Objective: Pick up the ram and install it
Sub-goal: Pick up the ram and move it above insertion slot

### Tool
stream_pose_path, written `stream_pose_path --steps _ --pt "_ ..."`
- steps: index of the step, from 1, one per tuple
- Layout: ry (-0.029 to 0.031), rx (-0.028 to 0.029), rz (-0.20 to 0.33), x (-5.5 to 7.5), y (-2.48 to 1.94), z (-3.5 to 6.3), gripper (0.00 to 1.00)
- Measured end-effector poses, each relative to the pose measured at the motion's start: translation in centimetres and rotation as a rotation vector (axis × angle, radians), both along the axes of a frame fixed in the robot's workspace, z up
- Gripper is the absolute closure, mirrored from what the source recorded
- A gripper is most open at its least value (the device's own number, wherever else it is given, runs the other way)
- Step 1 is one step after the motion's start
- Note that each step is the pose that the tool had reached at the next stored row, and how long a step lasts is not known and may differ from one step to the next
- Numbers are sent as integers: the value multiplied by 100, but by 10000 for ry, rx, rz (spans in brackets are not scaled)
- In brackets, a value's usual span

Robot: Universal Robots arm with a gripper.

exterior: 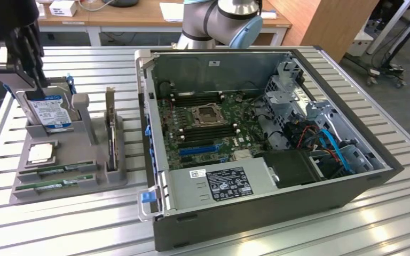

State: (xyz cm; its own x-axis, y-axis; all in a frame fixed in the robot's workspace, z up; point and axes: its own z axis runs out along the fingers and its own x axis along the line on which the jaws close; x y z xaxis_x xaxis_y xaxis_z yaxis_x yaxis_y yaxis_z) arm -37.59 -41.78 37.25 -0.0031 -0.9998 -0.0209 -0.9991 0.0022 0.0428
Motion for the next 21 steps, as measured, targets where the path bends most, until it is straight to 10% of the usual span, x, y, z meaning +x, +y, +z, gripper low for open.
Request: stream_pose_path --steps 21 --pt "-2 1 0 0 0 -90 64"
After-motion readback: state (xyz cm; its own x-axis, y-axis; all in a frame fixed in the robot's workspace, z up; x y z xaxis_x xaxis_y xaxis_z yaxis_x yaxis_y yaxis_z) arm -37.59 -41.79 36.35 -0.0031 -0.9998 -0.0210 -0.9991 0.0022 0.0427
